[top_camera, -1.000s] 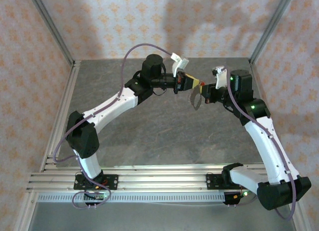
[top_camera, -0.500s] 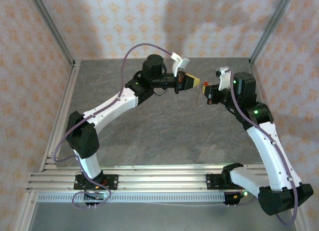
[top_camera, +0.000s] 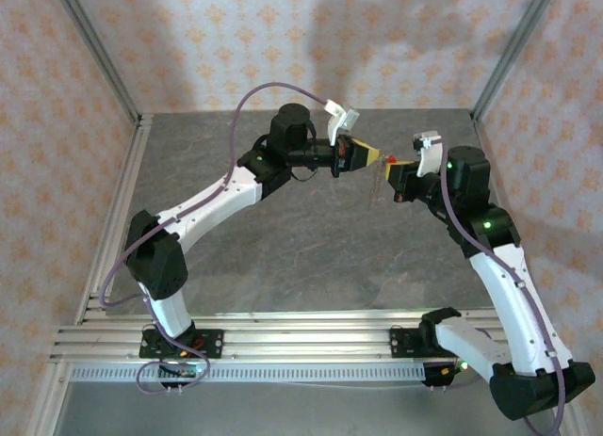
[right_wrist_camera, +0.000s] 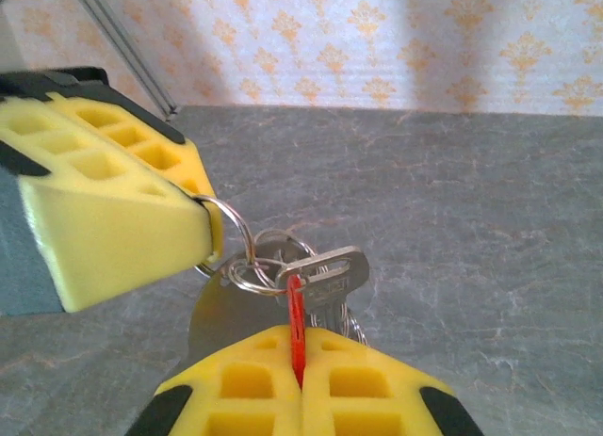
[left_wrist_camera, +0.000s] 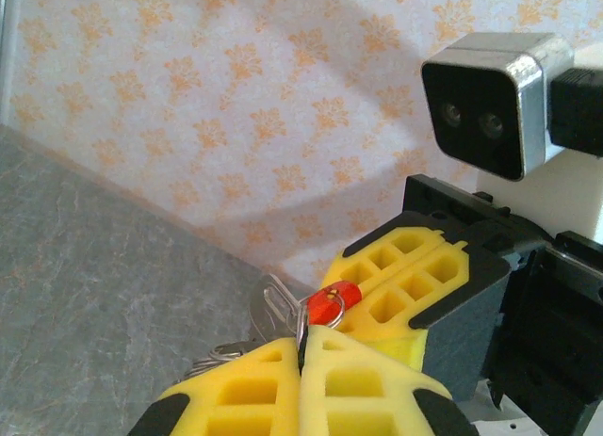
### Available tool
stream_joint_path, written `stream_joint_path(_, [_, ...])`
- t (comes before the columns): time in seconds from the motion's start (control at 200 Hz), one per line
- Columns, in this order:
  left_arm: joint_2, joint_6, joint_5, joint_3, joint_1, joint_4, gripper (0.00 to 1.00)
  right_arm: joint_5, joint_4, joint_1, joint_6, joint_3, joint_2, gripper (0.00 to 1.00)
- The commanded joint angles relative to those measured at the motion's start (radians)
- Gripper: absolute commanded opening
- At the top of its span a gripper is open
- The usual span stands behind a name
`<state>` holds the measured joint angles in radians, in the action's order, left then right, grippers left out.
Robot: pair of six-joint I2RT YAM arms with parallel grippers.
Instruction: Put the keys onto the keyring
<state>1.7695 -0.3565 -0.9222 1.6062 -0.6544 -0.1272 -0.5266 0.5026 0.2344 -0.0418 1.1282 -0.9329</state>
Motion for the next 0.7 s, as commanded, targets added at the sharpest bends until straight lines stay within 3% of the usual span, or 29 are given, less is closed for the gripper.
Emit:
stream_joint_path(0.0, [-0.053, -0.027, -0.034, 0.001, 0.009, -0.072, 0.00, -0.020, -0.101, -0.009, 0.016, -0.020, 0.030, 0.00])
stream_joint_path(0.505, [0.017, -0.270, -0.056, 0.000, 0.007, -0.312, 0.00, -0.078, -0.256, -0.011, 0.051, -0.074, 0.054, 0.00])
stream_joint_path(0.696, [0.036, -0.302, -0.058, 0.000, 0.001, -0.346, 0.00, -0.066, -0.289, -0.012, 0.065, -0.071, 0.055, 0.00])
